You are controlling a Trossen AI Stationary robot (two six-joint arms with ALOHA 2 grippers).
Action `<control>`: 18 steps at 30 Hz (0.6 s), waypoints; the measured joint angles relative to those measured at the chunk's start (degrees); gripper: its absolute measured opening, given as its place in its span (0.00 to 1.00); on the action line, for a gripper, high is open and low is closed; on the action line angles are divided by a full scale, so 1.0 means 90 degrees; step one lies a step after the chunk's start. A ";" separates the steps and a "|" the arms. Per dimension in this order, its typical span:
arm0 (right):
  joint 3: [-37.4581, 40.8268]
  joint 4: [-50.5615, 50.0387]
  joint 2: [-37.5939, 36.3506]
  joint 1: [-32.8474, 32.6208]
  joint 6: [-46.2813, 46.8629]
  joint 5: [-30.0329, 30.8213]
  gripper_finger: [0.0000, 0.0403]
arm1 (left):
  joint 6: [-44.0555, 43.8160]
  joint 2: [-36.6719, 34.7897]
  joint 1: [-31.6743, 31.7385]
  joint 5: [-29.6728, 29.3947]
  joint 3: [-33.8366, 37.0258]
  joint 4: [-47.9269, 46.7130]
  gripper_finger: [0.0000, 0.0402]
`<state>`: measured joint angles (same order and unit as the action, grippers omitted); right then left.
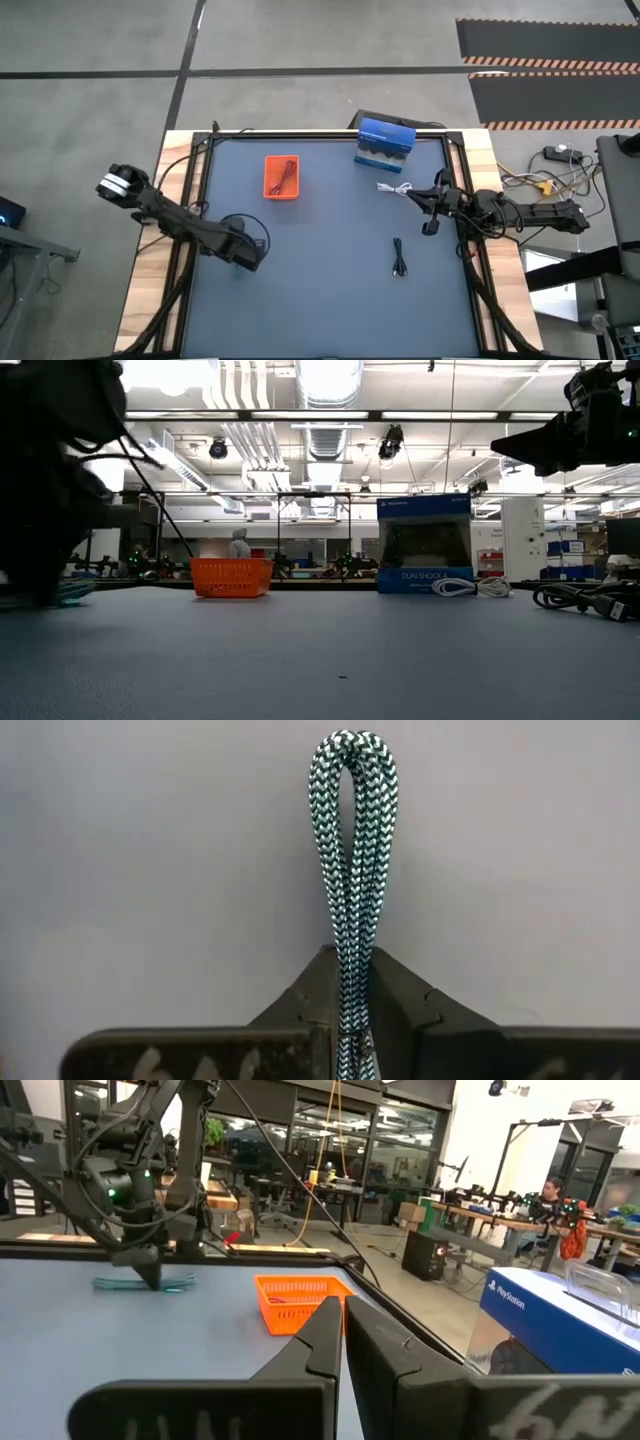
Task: Pick and place USB-C Cables
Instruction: Put the green charger cable into the orange bin
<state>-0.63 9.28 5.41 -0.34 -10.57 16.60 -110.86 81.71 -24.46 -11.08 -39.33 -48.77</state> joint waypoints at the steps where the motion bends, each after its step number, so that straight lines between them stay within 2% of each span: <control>1: 0.0000 0.0000 -0.0001 0.0000 0.0000 0.0000 0.02 | 0.0064 -0.0002 0.0004 -0.0206 -0.0096 0.0035 0.04; 9: 0.0001 -0.0005 0.0000 0.0000 0.0041 0.0000 0.02 | 0.0949 -0.0012 -0.0001 -0.1918 -0.0879 0.0074 0.03; 18: 0.0001 -0.0013 0.0000 0.0000 0.0109 0.0000 0.02 | 0.2429 -0.0022 -0.0003 -0.3204 -0.1699 0.0215 0.04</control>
<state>-0.62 9.17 5.41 -0.34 -9.58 16.60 -88.99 81.52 -24.49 -39.91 -54.63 -46.83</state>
